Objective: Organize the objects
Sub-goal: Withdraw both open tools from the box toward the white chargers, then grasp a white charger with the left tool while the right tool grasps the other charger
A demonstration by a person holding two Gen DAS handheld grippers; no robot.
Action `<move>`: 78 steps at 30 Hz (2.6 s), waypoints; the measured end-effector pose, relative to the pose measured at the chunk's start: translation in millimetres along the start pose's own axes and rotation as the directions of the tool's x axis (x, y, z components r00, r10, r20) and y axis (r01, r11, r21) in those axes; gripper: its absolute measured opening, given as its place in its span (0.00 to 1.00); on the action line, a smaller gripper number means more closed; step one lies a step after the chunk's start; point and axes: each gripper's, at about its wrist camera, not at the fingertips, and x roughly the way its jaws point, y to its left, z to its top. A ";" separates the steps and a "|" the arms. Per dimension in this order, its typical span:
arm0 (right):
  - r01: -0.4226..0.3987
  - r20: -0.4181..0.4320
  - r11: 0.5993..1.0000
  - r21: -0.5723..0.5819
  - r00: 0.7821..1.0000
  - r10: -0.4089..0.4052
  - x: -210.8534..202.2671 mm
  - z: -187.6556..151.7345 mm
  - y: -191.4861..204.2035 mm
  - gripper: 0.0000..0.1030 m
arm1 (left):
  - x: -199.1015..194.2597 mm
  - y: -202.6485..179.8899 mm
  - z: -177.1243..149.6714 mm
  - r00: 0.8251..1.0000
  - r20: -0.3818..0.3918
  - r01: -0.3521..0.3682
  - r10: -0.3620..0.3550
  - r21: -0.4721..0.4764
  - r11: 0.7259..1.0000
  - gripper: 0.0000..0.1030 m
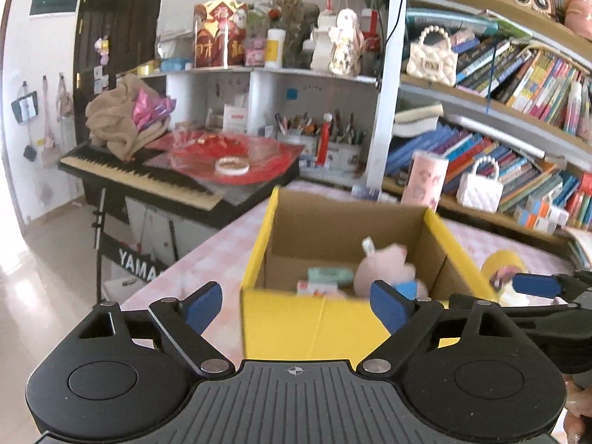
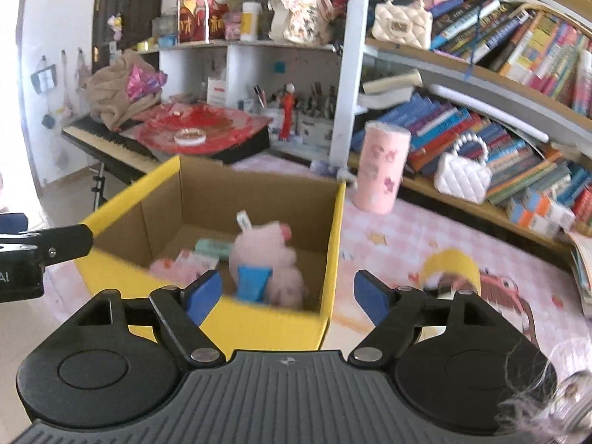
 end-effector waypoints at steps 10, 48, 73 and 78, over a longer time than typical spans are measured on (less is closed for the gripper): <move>0.047 -0.082 0.998 -0.037 0.995 -0.050 -30.3 -48.6 32.1 0.80 | -21.4 13.4 -41.1 0.993 -0.115 -0.005 0.006 0.010 1.000 0.88; 0.446 -0.214 0.877 0.178 0.888 -0.408 -128.0 -125.8 -28.0 0.87 | -36.7 -74.9 -79.7 0.909 -0.254 0.383 -0.330 0.197 0.903 0.89; 0.442 -0.225 0.871 0.214 0.890 -0.396 -103.1 -121.6 -154.6 0.87 | 10.1 -198.6 -66.1 0.898 -0.274 0.407 -0.344 0.221 0.886 0.90; 0.394 -0.183 0.891 0.225 0.916 -0.358 -90.8 -112.6 -183.9 0.85 | 24.8 -225.0 -60.0 0.916 -0.251 0.372 -0.314 0.231 0.899 0.90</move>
